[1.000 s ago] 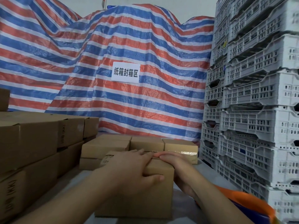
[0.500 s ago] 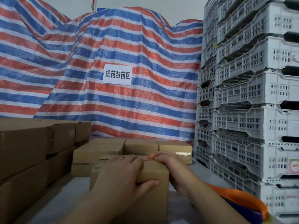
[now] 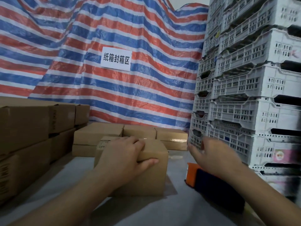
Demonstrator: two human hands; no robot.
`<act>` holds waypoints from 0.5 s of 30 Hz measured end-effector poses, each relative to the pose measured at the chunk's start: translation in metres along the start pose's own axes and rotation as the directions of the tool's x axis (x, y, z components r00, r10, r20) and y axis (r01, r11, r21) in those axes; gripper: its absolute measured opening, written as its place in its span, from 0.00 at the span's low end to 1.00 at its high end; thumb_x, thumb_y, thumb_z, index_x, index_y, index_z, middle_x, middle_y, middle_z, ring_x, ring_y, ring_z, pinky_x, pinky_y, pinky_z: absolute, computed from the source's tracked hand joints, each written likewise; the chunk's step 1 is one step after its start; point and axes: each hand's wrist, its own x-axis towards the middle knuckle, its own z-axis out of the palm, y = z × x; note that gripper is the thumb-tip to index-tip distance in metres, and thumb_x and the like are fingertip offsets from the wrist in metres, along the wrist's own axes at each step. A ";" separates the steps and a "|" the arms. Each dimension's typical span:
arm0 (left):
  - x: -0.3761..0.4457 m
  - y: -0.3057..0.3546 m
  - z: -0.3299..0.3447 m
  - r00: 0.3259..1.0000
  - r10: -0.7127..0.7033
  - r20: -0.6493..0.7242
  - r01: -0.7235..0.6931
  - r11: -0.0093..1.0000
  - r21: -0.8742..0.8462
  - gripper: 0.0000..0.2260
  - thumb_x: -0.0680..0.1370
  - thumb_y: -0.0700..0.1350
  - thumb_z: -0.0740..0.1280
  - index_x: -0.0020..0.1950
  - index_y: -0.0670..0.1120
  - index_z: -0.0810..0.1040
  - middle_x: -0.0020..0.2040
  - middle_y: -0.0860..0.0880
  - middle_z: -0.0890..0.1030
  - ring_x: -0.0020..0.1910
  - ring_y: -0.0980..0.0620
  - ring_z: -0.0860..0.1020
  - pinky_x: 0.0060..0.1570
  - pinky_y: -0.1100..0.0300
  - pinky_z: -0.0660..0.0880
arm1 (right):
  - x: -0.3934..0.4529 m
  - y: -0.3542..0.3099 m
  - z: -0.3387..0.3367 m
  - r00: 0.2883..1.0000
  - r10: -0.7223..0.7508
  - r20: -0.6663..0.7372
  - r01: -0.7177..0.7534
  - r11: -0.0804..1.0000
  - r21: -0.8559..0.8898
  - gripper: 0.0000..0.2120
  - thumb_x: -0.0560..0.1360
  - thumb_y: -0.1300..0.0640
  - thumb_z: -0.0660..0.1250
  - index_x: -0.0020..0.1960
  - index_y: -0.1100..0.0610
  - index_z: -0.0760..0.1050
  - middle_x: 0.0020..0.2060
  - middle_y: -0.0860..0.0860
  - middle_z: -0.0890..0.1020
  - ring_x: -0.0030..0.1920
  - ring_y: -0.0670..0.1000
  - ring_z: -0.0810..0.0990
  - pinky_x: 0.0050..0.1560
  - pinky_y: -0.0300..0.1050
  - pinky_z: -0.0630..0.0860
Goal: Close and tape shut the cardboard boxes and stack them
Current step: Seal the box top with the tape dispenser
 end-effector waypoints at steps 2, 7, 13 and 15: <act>0.001 -0.001 0.001 0.999 -0.015 0.037 0.016 0.999 -0.037 0.34 0.71 0.76 0.45 0.56 0.57 0.79 0.48 0.57 0.82 0.42 0.58 0.78 0.40 0.63 0.69 | -0.017 0.016 0.008 0.996 0.066 0.067 -0.057 0.988 -0.140 0.27 0.72 0.24 0.47 0.40 0.48 0.64 0.36 0.46 0.72 0.34 0.49 0.71 0.31 0.45 0.66; 0.000 -0.003 0.002 0.997 -0.022 0.078 0.027 0.997 -0.069 0.33 0.69 0.77 0.44 0.57 0.58 0.74 0.50 0.58 0.80 0.45 0.59 0.76 0.42 0.63 0.65 | -0.041 0.022 0.017 0.983 0.110 0.148 -0.078 0.976 -0.204 0.24 0.73 0.25 0.54 0.41 0.47 0.61 0.34 0.43 0.69 0.33 0.49 0.70 0.27 0.42 0.61; -0.001 -0.006 0.004 0.996 -0.022 0.087 0.028 0.997 -0.069 0.29 0.69 0.76 0.46 0.52 0.58 0.73 0.47 0.59 0.78 0.43 0.59 0.74 0.41 0.62 0.65 | -0.056 0.026 0.007 0.974 0.158 0.160 -0.116 0.962 -0.247 0.29 0.69 0.21 0.49 0.45 0.46 0.67 0.38 0.43 0.76 0.37 0.42 0.76 0.37 0.40 0.74; -0.001 -0.006 0.003 0.993 -0.022 0.117 0.032 0.996 -0.086 0.28 0.70 0.76 0.48 0.53 0.58 0.72 0.48 0.58 0.78 0.44 0.59 0.73 0.43 0.62 0.65 | -0.059 0.030 0.006 0.969 0.157 0.190 -0.110 0.965 -0.239 0.29 0.71 0.22 0.49 0.51 0.44 0.71 0.43 0.42 0.79 0.41 0.41 0.79 0.44 0.38 0.77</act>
